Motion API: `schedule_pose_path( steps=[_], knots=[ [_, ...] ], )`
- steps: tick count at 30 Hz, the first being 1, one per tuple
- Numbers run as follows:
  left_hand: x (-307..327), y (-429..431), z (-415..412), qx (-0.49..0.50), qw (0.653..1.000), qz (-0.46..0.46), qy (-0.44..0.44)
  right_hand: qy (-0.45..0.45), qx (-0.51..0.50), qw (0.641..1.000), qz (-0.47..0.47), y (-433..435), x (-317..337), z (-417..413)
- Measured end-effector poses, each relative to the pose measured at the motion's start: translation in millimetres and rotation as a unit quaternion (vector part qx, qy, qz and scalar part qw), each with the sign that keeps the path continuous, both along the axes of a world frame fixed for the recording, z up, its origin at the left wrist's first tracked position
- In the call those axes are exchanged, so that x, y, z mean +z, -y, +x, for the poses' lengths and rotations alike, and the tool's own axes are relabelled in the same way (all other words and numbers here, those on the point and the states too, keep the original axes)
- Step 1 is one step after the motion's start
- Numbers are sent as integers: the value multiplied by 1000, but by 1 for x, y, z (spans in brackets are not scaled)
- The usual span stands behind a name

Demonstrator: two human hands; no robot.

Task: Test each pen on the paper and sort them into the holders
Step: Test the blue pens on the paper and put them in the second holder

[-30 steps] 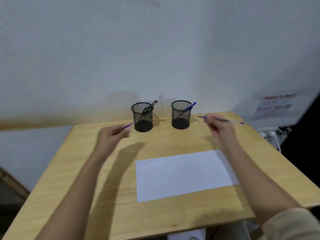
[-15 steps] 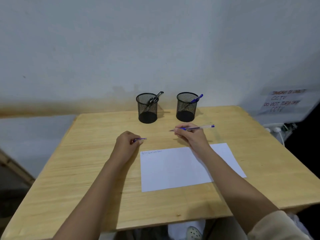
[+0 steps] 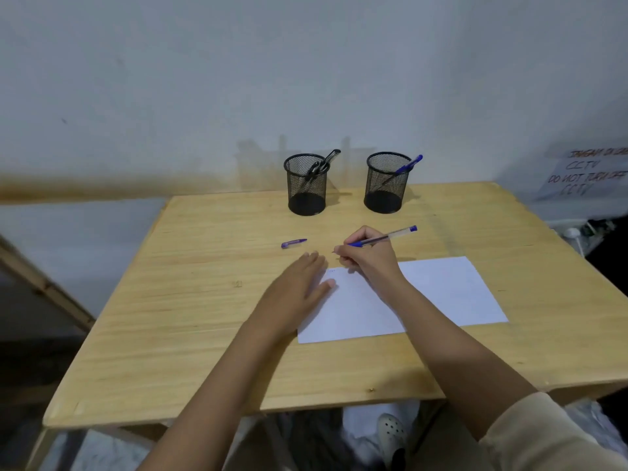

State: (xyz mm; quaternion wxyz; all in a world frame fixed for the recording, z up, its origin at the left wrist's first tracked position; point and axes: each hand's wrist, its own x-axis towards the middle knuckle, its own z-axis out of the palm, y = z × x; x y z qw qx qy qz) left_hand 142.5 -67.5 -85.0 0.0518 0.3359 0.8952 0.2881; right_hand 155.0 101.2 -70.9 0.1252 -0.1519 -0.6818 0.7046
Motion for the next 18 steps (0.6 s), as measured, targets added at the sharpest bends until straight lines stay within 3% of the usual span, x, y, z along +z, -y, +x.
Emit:
schedule_pose_path(
  steps=[4,18],
  knots=[
    [-13,-1,6,-2,993,-115,-41,5,-13,1000,19,4,-5,1],
    [-16,-2,5,8,989,-133,-60,11,-69,995,77,12,-18,-11]
  ],
)
